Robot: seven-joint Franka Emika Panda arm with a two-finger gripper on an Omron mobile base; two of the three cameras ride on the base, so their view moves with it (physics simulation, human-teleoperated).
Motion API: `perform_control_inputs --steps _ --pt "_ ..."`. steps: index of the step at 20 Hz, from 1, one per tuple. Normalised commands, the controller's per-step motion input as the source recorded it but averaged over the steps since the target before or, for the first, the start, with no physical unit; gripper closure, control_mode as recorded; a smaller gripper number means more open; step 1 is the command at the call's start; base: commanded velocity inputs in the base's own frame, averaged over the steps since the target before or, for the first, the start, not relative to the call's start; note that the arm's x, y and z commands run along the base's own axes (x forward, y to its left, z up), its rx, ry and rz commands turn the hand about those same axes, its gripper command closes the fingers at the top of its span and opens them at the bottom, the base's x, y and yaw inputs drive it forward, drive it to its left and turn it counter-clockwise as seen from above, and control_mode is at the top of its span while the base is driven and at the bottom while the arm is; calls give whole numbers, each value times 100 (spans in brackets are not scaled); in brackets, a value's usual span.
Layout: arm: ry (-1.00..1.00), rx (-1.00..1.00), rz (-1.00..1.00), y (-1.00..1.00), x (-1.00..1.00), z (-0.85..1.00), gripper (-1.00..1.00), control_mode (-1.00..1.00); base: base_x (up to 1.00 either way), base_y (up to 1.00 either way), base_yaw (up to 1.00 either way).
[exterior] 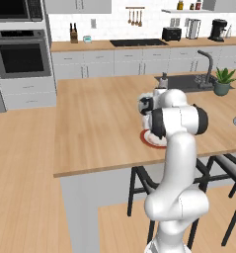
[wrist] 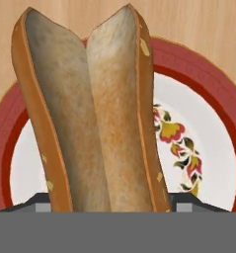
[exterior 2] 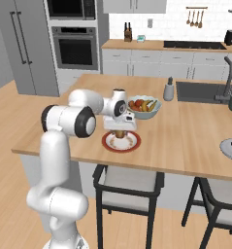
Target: Place one bun and one sausage from the bowl on each plate.
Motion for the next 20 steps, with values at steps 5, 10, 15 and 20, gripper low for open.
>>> perform_control_inputs --steps 5,10,15,20 --pt "-16 15 16 -18 -2 -4 100 -100 0 0 0" --pt "-12 6 8 -21 -2 -19 100 -100 0 0 0" --pt "0 0 2 -26 -21 0 100 -100 0 0 0" --pt "0 0 5 0 -18 2 100 -100 0 0 0"
